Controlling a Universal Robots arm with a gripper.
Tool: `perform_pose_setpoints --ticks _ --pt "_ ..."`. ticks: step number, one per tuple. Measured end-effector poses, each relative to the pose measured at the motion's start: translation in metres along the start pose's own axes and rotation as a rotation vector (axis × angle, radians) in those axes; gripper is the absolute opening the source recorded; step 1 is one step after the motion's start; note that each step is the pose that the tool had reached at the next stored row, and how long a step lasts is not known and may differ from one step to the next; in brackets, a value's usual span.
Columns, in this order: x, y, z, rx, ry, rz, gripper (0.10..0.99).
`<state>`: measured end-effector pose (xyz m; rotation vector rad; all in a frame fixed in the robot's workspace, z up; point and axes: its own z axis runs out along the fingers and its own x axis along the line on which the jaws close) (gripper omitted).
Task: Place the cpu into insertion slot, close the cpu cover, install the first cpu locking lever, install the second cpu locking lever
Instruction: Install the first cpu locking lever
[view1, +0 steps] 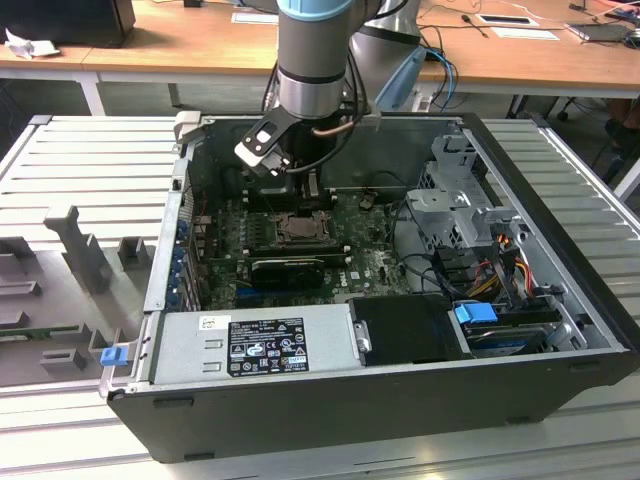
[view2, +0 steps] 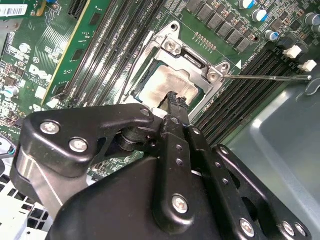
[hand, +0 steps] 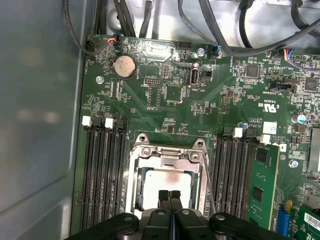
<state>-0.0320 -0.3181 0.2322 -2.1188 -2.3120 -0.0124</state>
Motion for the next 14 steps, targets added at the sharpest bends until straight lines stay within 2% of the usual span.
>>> perform_pose_setpoints --ticks 14 --pt "0.0001 0.0000 -0.0055 0.000 0.0001 0.000 0.106"
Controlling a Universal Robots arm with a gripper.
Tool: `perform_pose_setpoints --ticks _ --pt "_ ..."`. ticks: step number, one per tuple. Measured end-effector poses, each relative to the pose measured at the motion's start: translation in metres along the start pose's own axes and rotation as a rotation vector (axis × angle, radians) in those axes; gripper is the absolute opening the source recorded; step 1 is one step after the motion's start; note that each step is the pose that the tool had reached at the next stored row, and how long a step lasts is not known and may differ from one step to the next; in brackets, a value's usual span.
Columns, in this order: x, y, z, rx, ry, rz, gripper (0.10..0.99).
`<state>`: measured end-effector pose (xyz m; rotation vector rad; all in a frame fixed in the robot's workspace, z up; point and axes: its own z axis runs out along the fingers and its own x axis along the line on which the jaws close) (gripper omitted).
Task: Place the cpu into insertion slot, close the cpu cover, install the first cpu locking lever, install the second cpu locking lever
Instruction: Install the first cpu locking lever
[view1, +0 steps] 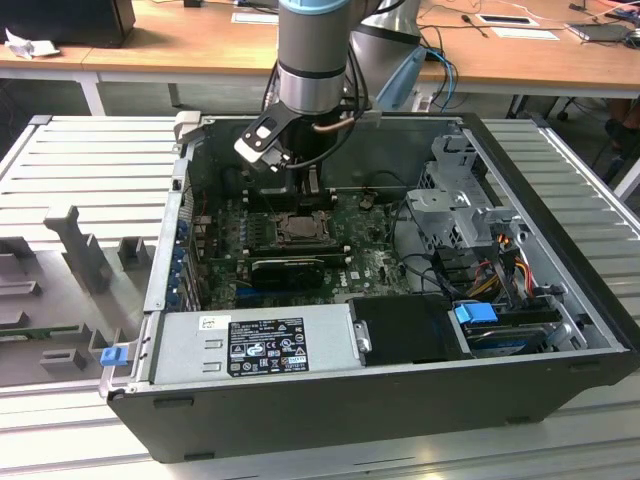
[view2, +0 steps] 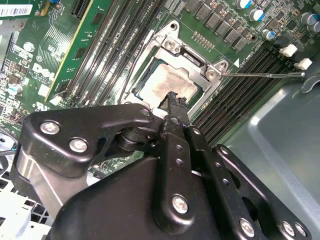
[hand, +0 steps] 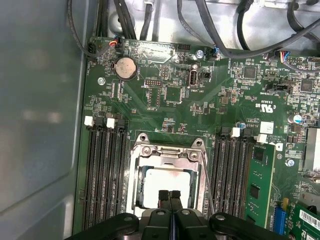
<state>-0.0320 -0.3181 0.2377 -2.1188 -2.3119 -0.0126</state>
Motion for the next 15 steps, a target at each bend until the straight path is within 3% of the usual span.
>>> perform_pose_setpoints --ticks 15 --pt "0.0000 0.0000 -0.0037 0.000 -0.0003 0.000 0.106"
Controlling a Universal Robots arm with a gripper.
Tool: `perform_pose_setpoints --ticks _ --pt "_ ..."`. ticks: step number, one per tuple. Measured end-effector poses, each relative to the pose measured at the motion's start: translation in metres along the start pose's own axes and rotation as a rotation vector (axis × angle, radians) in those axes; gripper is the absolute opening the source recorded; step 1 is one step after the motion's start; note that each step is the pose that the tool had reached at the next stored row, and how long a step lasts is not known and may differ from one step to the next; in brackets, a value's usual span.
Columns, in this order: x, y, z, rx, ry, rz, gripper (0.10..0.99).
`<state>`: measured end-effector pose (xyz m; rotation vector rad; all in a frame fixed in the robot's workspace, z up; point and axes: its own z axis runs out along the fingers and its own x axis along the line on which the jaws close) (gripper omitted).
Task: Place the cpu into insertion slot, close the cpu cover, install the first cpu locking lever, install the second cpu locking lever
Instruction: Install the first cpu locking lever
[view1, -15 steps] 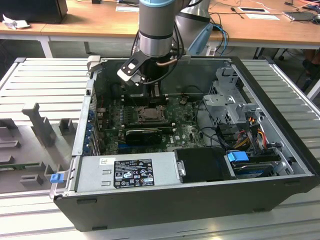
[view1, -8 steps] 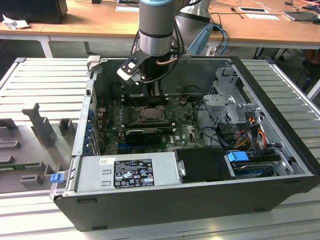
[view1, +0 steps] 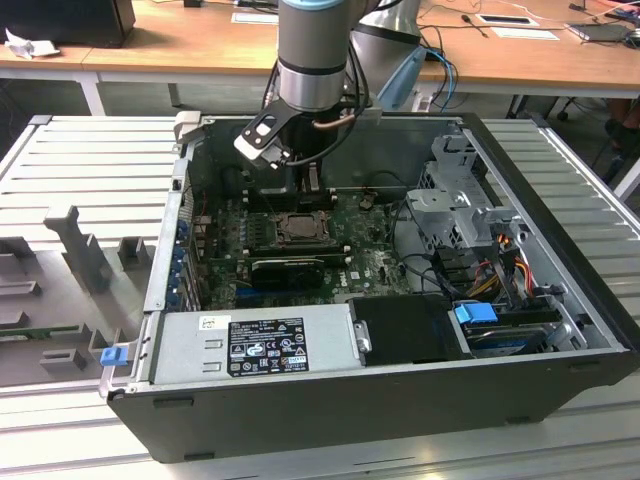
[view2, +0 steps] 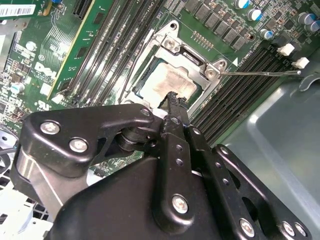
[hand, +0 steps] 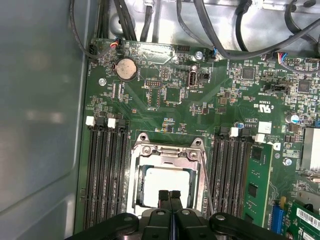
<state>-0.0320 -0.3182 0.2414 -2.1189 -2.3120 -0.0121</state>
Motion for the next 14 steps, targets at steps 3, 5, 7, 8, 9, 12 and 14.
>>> perform_pose_setpoints --ticks 3,5,7,8,9,12,14 --pt "0.0000 0.0000 -0.0018 0.000 0.0001 0.000 0.106" --pt "0.0001 0.0000 -0.0042 0.000 0.0002 0.000 0.106" --pt "0.0001 0.0000 -0.0073 0.000 0.0002 0.000 0.106" --pt "0.0001 0.0000 -0.0101 0.000 0.0001 0.000 0.106" --pt "0.0001 0.0000 -0.0114 0.000 0.0002 0.000 0.106" --pt "0.0002 0.0001 -0.0180 0.000 0.0001 0.000 0.106" --pt "0.0003 0.0001 -0.0254 0.000 0.0001 0.000 0.106"
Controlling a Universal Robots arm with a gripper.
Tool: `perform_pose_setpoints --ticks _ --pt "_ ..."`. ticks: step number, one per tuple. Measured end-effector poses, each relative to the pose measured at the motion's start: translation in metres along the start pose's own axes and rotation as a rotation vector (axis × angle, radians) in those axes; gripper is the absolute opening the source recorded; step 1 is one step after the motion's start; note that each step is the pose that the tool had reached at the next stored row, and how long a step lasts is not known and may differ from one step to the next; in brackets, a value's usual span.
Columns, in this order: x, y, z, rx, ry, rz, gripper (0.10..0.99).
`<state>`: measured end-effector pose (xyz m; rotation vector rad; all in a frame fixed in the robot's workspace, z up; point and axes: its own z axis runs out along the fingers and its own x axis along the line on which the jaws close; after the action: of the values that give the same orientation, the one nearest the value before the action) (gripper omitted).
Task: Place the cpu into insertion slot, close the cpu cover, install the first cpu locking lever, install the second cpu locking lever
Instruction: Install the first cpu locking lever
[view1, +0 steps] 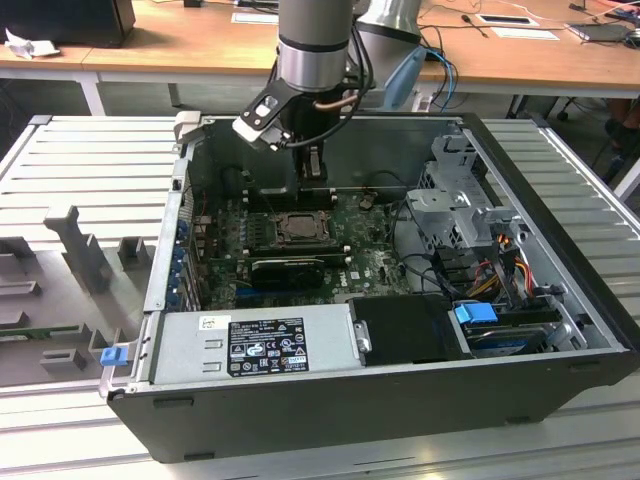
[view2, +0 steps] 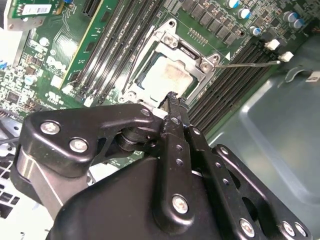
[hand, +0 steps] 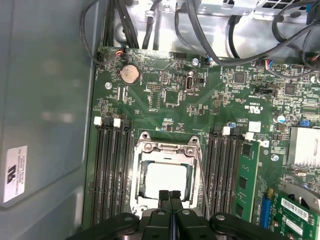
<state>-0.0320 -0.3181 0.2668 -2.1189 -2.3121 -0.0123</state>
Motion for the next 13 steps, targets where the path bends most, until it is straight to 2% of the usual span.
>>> perform_pose_setpoints --ticks 4,6,8,13 --pt "0.0001 0.0000 -0.0102 0.000 0.0001 0.000 0.106" --pt "0.0002 0.0000 -0.0196 0.000 -0.0001 0.000 0.106" --pt "0.0002 0.0001 -0.0199 0.000 0.0001 -0.012 0.106" --pt "0.0001 0.0000 -0.0189 0.001 0.0002 -0.110 0.106"
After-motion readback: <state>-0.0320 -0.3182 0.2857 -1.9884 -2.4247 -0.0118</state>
